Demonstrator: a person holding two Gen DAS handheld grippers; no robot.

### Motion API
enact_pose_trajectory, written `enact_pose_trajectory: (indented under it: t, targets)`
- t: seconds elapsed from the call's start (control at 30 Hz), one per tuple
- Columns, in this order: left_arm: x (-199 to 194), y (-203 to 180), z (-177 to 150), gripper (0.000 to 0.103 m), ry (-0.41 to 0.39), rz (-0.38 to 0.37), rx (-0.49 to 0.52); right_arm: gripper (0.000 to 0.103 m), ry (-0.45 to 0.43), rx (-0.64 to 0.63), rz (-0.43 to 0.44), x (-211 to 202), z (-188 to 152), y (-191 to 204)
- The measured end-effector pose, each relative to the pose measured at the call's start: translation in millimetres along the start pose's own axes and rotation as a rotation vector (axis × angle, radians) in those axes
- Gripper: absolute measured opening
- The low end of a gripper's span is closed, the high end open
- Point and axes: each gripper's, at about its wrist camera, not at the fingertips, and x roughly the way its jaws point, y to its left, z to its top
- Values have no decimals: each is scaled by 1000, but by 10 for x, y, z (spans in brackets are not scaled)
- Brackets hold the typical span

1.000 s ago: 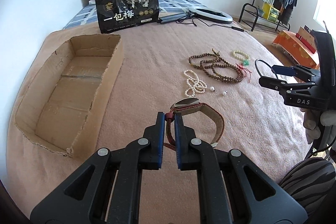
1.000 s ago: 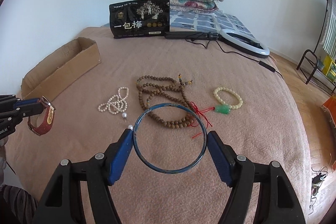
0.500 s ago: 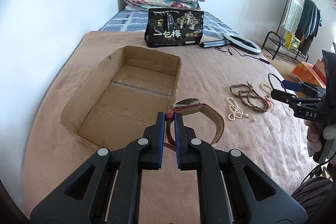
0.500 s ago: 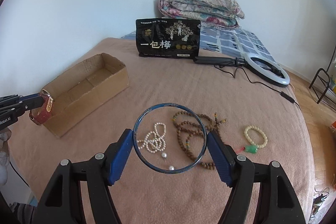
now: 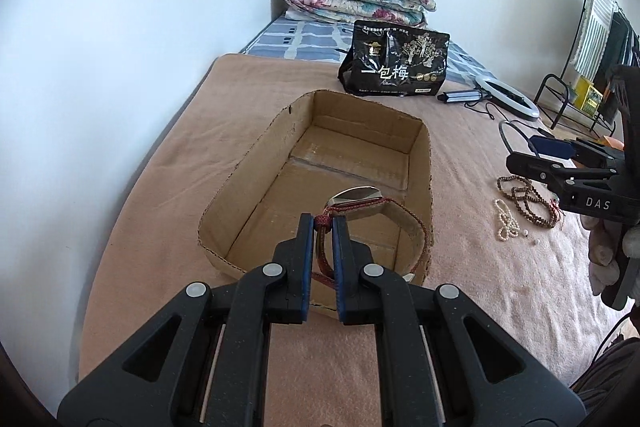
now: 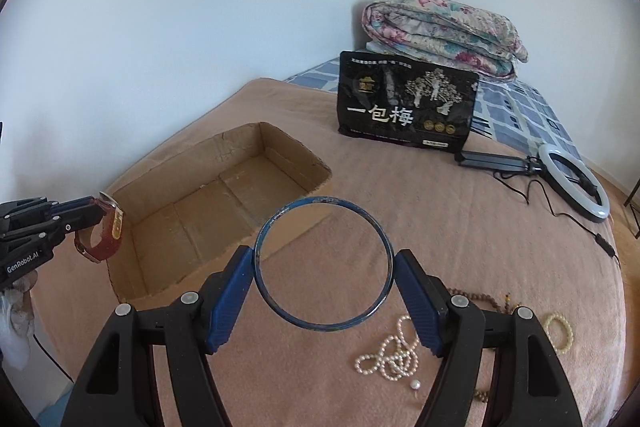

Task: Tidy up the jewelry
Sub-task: 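Carry watch and bangle into the cardboard box and open both tools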

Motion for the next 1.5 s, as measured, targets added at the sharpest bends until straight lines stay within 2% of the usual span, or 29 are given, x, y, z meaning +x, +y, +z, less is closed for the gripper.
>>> enact_pose_trajectory:
  t: [0.37,0.83,1.0,1.1,1.13,1.5]
  targets:
    - [102,168,-2,7,12,10,-25,74,36,-14,71,436,395,351]
    - [254,248,16,7,29,2,-45,74,78,-37,79,857,460,592]
    - [290,273,26,7,38,-10,-58,76,75,-24,81,886,476,598]
    - [291,293,28,9,32,-22,-73,92,63,-18,75,866,480,595]
    - [288,293,28,9,29,-24,-75,94,56,-18,75,852,480,592]
    - [156,245,33,9,6,-16,-80,94,18,-18,57,590,473,517]
